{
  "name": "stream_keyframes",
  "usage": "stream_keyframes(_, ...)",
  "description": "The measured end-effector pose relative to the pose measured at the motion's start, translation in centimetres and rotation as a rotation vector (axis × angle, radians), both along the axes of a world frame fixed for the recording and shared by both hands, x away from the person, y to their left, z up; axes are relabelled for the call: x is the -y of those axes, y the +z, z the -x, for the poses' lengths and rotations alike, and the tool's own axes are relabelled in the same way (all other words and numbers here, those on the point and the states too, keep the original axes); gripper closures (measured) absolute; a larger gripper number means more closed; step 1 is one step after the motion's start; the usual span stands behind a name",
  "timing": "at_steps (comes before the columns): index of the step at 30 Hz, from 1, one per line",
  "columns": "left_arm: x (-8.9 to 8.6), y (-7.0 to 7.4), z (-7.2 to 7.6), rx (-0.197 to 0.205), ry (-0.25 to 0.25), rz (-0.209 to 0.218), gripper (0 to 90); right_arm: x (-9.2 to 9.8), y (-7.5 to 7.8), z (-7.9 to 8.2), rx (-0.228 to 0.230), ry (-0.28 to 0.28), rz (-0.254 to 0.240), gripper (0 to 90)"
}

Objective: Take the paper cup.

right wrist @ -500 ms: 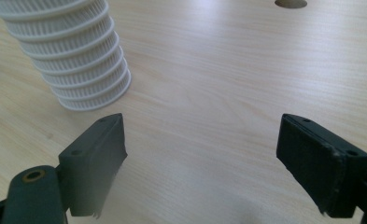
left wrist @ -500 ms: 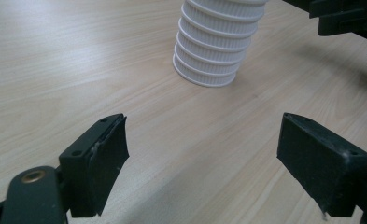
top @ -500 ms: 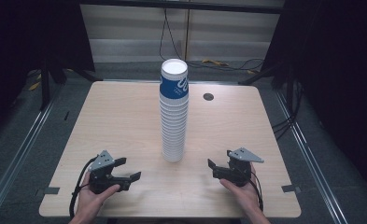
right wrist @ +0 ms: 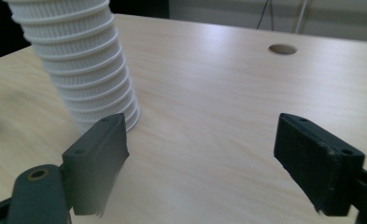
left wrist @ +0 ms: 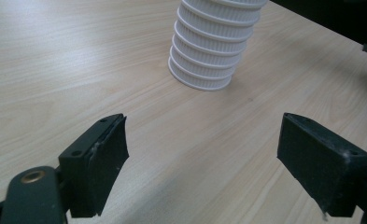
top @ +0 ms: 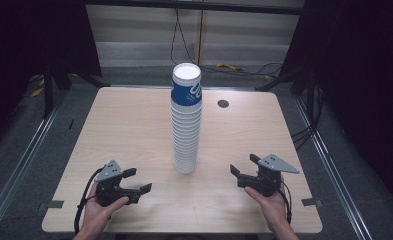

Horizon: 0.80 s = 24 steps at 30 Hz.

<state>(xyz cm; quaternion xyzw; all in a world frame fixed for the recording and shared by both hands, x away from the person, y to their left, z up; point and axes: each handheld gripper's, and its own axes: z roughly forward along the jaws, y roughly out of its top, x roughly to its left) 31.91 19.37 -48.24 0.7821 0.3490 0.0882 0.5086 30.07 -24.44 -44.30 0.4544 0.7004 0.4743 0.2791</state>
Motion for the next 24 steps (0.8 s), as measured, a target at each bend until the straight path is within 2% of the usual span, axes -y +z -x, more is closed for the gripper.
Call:
stream_keyframes(1, 0.1, 0.0, 0.0, -0.006, -0.005, 0.005, 16.1, 0.0, 0.7, 0.0, 0.021, 0.01, -0.013, 17.7)
stream_keyframes(6, 0.2, 0.0, 0.0, -0.009, 0.0, 0.004, 16.1, -0.3, 1.5, -0.1, 0.002, 0.042, -0.021, 16.4)
stream_keyframes(12, 0.1, -0.1, 0.0, -0.008, -0.003, 0.003, 16.1, -0.6, 2.7, -0.3, 0.003, 0.066, -0.036, 16.6)
stream_keyframes(15, 0.1, 0.0, 0.1, 0.002, -0.009, -0.001, 16.1, -1.3, 4.0, -0.7, 0.001, 0.112, -0.045, 16.6)
stream_keyframes(18, 0.2, 0.0, 0.2, 0.002, -0.012, 0.001, 16.1, -1.9, 4.7, -0.9, 0.002, 0.143, -0.053, 16.6)
stream_keyframes(19, 0.2, 0.0, 0.3, 0.001, -0.018, 0.0, 16.1, -2.6, 5.4, -1.0, 0.008, 0.164, -0.049, 16.7)
stream_keyframes(24, 0.2, 0.0, 0.3, 0.003, -0.024, -0.002, 16.1, -3.6, 6.4, -1.6, 0.014, 0.208, -0.043, 16.8)
